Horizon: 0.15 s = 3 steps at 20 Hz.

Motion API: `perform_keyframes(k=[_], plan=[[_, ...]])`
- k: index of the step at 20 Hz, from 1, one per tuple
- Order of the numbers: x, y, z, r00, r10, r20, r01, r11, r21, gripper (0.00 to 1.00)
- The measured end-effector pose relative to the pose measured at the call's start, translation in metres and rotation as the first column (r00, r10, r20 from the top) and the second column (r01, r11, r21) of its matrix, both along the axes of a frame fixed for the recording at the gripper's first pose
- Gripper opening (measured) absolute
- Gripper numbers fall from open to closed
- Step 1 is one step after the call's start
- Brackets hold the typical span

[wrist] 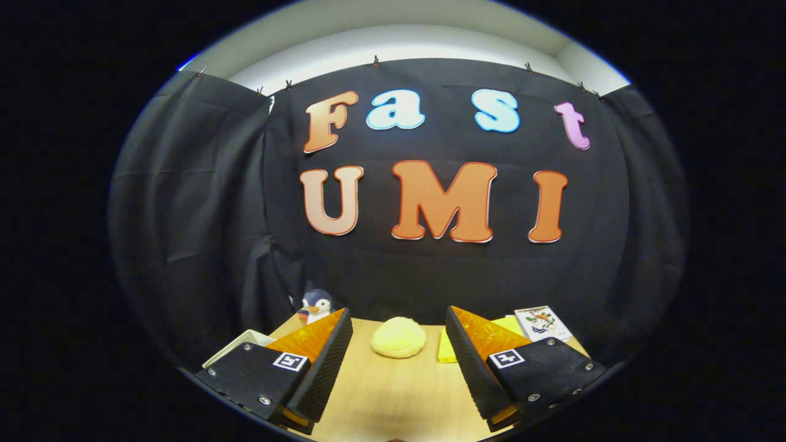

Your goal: Open the storage box then place both shoes into the box .Put the left shoe in first, then the right shoe, with the right side of both shoes facing outward in a uniform manner.

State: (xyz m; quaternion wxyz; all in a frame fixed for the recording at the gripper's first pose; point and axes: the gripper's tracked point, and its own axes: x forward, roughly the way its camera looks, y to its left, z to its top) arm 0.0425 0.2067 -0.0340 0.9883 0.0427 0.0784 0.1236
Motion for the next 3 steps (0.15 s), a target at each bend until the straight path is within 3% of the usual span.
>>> perform_keyframes(k=[3], plan=[[0.003, -0.036, 0.006, 0.996, -0.067, 0.051, 0.068, 0.998, -0.017, 0.92]])
